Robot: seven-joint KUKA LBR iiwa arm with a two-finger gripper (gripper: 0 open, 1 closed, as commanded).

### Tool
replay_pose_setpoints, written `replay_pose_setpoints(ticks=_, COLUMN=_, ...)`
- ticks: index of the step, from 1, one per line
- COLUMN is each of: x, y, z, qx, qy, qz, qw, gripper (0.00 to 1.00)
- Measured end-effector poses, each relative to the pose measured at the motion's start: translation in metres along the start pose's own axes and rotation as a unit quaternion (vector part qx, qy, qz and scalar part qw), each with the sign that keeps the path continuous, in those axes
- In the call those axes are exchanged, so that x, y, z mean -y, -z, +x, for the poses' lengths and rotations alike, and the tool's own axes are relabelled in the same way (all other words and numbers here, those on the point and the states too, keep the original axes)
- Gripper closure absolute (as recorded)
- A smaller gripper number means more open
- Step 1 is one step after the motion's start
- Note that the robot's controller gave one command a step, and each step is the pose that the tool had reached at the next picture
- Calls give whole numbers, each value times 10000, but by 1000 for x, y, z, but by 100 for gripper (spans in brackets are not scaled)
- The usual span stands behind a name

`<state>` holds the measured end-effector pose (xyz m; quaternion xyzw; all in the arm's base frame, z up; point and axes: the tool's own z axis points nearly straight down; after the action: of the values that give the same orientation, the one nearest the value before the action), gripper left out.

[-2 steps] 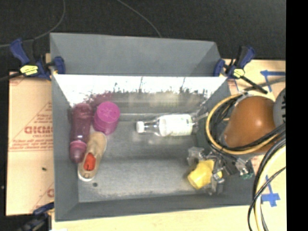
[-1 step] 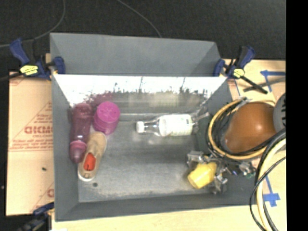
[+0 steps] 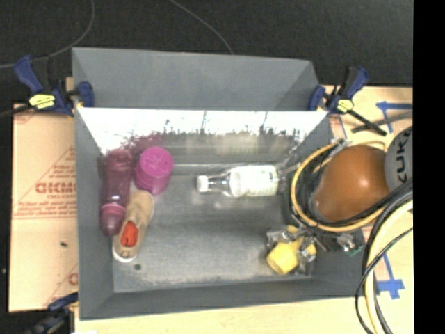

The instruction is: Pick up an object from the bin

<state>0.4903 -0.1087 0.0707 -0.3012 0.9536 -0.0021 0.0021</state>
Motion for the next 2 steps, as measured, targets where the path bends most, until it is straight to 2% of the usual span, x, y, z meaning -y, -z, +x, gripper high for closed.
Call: replay_pose_setpoints(ticks=2, x=0, y=4, z=1, qx=-3, qy=-6, qz=-2, qw=10000, gripper=100)
